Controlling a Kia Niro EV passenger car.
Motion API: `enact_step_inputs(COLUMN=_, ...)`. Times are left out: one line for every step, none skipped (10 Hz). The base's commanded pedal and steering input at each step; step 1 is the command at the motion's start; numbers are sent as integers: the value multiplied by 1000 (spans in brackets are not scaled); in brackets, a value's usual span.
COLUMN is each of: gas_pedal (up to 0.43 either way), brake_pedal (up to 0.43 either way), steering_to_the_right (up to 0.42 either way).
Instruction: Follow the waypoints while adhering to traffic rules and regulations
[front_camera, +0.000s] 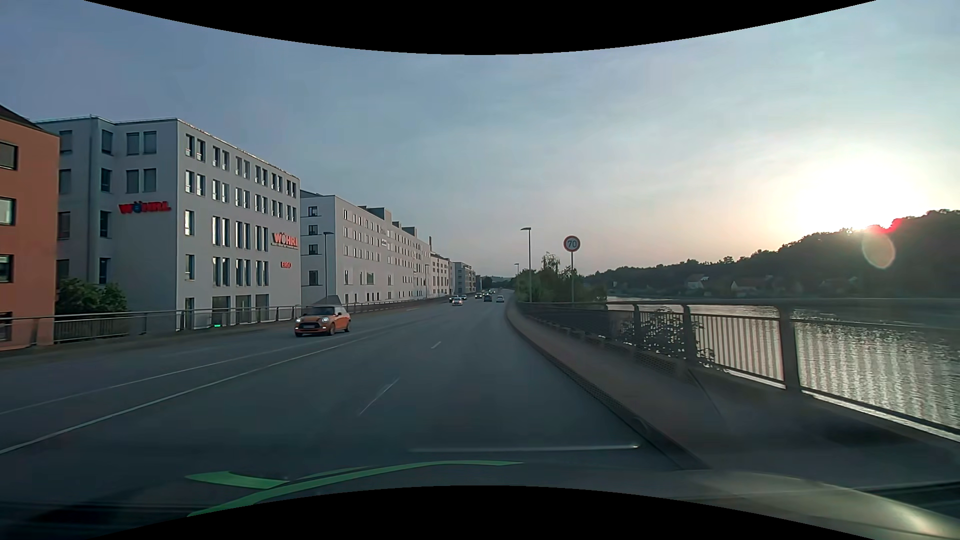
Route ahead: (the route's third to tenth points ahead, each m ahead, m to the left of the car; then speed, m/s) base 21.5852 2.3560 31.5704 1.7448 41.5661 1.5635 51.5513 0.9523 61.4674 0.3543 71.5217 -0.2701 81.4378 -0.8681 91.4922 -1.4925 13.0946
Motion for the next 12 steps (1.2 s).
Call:
enact_step_inputs(gas_pedal=39, brake_pedal=0, steering_to_the_right=9)
enact_step_inputs(gas_pedal=47, brake_pedal=0, steering_to_the_right=7)
enact_step_inputs(gas_pedal=79, brake_pedal=0, steering_to_the_right=6)
enact_step_inputs(gas_pedal=98, brake_pedal=0, steering_to_the_right=6)
enact_step_inputs(gas_pedal=138, brake_pedal=0, steering_to_the_right=6)
enact_step_inputs(gas_pedal=177, brake_pedal=0, steering_to_the_right=5)
enact_step_inputs(gas_pedal=189, brake_pedal=0, steering_to_the_right=4)
enact_step_inputs(gas_pedal=197, brake_pedal=0, steering_to_the_right=4)
enact_step_inputs(gas_pedal=220, brake_pedal=0, steering_to_the_right=4)
enact_step_inputs(gas_pedal=260, brake_pedal=0, steering_to_the_right=4)
enact_step_inputs(gas_pedal=287, brake_pedal=0, steering_to_the_right=3)
enact_step_inputs(gas_pedal=331, brake_pedal=0, steering_to_the_right=3)
